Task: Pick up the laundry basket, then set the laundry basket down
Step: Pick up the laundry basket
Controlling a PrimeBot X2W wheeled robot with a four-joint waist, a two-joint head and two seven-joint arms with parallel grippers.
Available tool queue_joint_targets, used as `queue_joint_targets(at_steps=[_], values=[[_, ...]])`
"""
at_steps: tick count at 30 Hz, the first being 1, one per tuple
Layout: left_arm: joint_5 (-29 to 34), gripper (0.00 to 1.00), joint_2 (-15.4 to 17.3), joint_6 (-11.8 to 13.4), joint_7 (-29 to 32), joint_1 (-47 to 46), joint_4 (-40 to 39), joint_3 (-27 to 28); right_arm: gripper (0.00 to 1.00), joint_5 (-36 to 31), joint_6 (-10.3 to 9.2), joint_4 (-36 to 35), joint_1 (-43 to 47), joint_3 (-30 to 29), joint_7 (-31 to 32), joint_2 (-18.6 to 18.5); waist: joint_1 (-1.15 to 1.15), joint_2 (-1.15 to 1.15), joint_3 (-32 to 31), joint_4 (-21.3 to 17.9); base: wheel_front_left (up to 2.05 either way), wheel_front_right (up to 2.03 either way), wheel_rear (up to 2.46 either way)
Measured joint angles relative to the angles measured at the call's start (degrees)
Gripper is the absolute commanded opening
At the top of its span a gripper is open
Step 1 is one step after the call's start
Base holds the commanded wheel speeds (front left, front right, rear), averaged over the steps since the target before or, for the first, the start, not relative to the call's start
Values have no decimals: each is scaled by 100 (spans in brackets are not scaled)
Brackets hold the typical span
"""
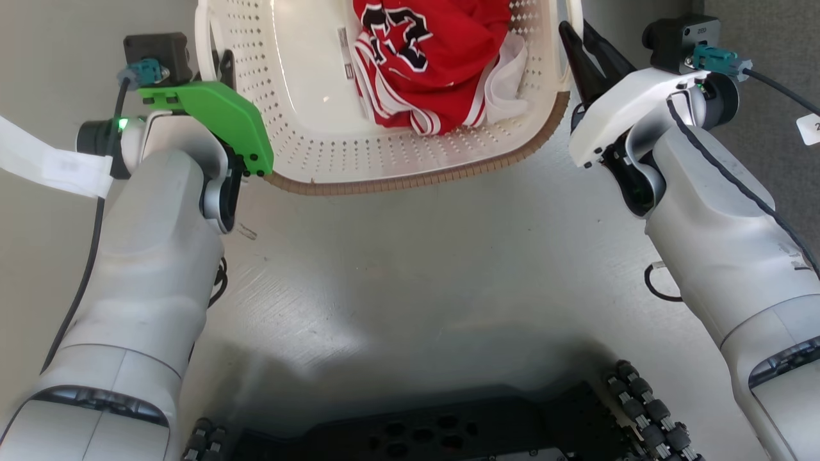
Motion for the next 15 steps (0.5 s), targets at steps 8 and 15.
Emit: queue_joint_targets(at_steps=[8, 15], values=[[-204, 0, -23, -98, 1, 1, 210, -136, 0, 149, 1, 205, 8, 149, 0, -8, 0, 0, -179, -6, 0, 0, 0], [-487, 0, -44, -255, 103, 16, 381, -215, 0, 383, 5, 444, 51, 319, 14, 7, 0, 0, -436, -6, 0, 0, 0]])
